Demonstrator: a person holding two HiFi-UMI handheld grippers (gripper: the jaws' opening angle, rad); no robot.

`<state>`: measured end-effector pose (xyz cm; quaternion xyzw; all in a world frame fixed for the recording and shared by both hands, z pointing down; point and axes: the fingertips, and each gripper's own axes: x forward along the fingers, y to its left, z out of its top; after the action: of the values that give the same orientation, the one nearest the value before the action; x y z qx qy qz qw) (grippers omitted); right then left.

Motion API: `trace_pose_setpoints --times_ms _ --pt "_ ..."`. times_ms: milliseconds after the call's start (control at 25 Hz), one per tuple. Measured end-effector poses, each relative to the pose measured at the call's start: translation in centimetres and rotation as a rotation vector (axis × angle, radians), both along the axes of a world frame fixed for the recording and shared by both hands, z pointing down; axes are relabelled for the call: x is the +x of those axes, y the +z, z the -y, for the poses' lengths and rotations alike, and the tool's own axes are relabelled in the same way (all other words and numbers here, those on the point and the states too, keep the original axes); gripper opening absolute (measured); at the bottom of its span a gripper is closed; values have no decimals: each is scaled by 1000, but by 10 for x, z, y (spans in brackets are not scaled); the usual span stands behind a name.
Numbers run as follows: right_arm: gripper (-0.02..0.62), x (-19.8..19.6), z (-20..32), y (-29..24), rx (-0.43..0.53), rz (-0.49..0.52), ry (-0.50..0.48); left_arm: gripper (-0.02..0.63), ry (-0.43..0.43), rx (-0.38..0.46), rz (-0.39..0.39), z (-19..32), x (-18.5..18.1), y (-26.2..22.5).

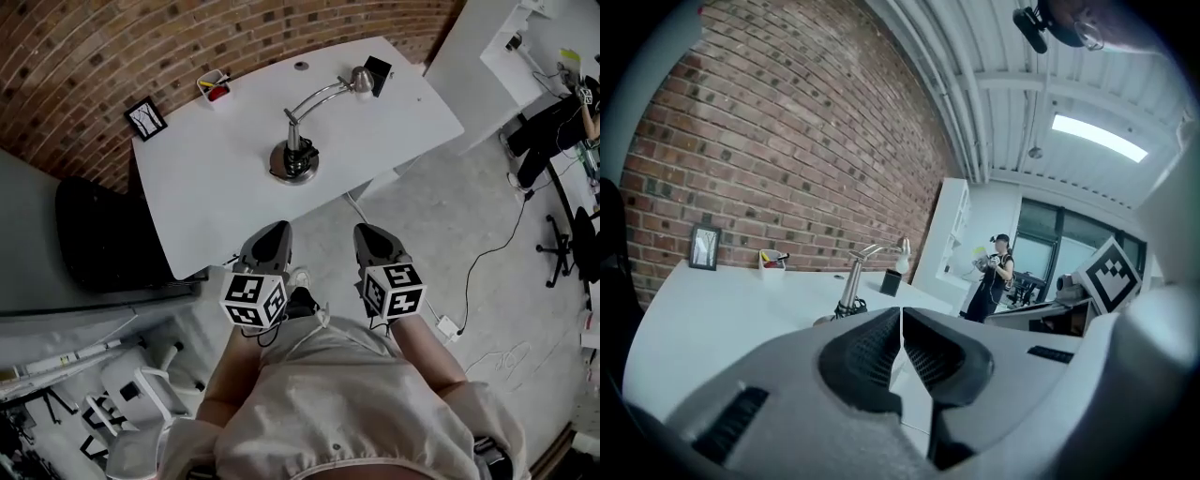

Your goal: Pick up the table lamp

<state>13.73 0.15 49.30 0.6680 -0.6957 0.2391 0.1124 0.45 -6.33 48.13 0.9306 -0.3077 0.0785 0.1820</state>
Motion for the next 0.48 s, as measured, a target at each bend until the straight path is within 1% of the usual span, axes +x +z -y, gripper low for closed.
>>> trace_pose_setpoints --times_ms 120,280,400,480 --pt "29 -4 48 -2 -6 -15 -24 20 -9 -14 -6 42 -2 1" --pt "29 -11 102 -5 -1 16 -44 20 -46 -39 -3 88 -12 6" --pt "29 -17 134 -8 13 5 -71 20 -86 -71 -7 111 -22 13" --pt "29 -18 149 -4 8 -21 -96 20 -104 -113 -35 118 -26 19"
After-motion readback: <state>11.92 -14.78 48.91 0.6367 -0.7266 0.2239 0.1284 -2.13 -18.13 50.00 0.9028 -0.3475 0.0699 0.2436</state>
